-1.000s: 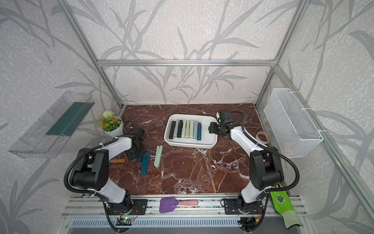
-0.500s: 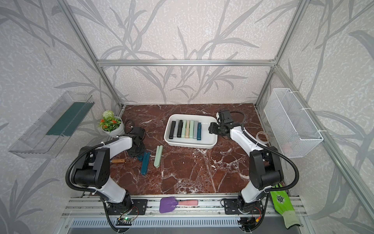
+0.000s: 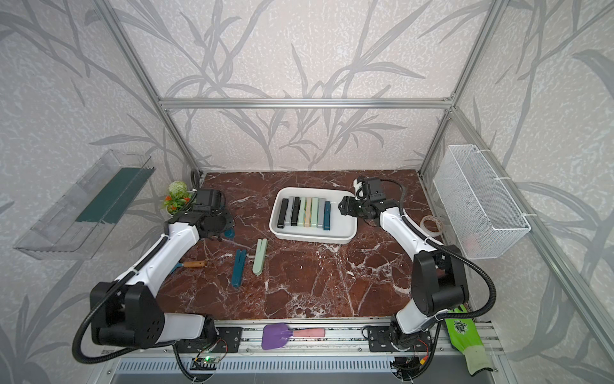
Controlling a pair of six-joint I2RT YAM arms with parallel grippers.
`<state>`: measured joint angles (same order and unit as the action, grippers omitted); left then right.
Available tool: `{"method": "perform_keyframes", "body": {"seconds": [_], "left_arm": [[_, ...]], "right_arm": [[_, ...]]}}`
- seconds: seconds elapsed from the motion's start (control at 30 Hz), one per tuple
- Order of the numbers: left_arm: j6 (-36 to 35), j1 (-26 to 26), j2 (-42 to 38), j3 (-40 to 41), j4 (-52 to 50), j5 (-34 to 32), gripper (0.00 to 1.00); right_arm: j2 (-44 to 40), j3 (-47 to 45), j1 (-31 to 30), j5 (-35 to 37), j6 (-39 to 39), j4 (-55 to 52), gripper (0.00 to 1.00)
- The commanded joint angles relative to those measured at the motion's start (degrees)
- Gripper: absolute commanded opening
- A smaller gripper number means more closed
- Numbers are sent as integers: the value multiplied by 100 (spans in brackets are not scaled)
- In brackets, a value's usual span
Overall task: Put the pruning pliers into the storage box
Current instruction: Pick up the pruning pliers from the center of the board, then place the pruning pliers in the storage box.
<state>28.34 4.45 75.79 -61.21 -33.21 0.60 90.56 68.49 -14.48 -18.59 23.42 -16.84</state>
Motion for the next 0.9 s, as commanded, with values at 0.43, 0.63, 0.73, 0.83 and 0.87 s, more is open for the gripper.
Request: {"method": "perform_keyframes", "body": {"seconds": [0.43, 0.63, 0.73, 0.83, 0.87], "left_arm": [[-1261, 789, 50, -457, 943, 3642, 0], [-1496, 1198, 335, -838, 771, 3508, 0], [-1513, 1316, 397, -891, 802, 3514, 0], [-1543, 1407, 478, -901, 765, 3508, 0], [-1566, 1433, 497, -910, 731, 3502, 1]], "right_arm": [[85, 903, -1542, -442, 1612, 843, 72], [533, 1389, -2064, -22, 1728, 513, 72], [688, 1522, -2155, -57, 1788, 454, 71], [888, 1636, -2256, -66, 1802, 476, 70], [911, 1683, -2281, -86, 1798, 478, 69]]}}
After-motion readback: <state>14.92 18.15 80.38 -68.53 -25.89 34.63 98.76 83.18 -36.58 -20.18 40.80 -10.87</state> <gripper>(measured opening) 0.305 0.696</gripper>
